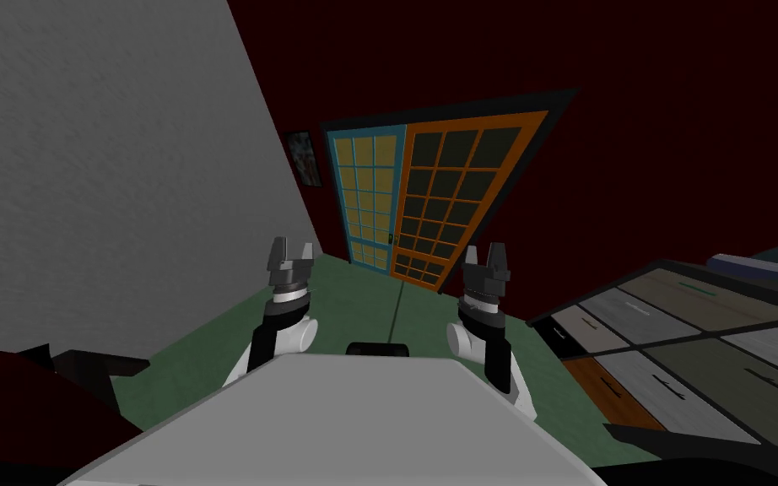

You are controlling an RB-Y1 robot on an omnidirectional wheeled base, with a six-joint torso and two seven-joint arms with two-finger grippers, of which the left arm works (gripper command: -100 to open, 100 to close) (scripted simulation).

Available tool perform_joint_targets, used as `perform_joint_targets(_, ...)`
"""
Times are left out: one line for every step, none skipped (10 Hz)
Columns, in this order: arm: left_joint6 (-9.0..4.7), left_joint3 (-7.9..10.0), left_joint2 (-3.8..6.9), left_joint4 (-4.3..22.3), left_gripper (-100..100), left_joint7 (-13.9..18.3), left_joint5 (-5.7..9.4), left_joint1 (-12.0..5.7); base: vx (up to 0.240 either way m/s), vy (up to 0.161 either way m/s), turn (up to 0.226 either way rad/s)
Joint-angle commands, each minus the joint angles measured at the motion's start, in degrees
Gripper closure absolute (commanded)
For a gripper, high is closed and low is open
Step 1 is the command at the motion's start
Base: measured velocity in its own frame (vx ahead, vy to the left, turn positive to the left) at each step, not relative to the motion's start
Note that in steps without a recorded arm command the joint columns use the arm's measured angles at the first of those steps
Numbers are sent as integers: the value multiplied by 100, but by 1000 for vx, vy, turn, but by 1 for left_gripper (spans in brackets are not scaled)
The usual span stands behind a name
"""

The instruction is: Pull the door open

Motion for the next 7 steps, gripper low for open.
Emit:
perform_joint_targets(-55, 46, 42, 203, -100, -150, -43, -34, 98, -19, -52)
perform_joint_targets(-70, 69, 64, 305, -100, -239, -70, -55, 93, -21, -49)
perform_joint_targets(-84, 92, 85, 408, -100, -328, -97, -75, 88, -15, -60)
perform_joint_targets(-99, 115, 107, 511, -100, -417, -124, -96, 82, -13, -66)
perform_joint_targets(-113, 139, 128, 616, -100, -508, -152, -117, 84, -12, -50)
perform_joint_targets(-130, 165, 147, 736, -100, -612, -184, -142, 90, -14, -60)
perform_joint_targets(-147, 192, 166, 855, -100, -715, -216, -166, 108, -19, -64)
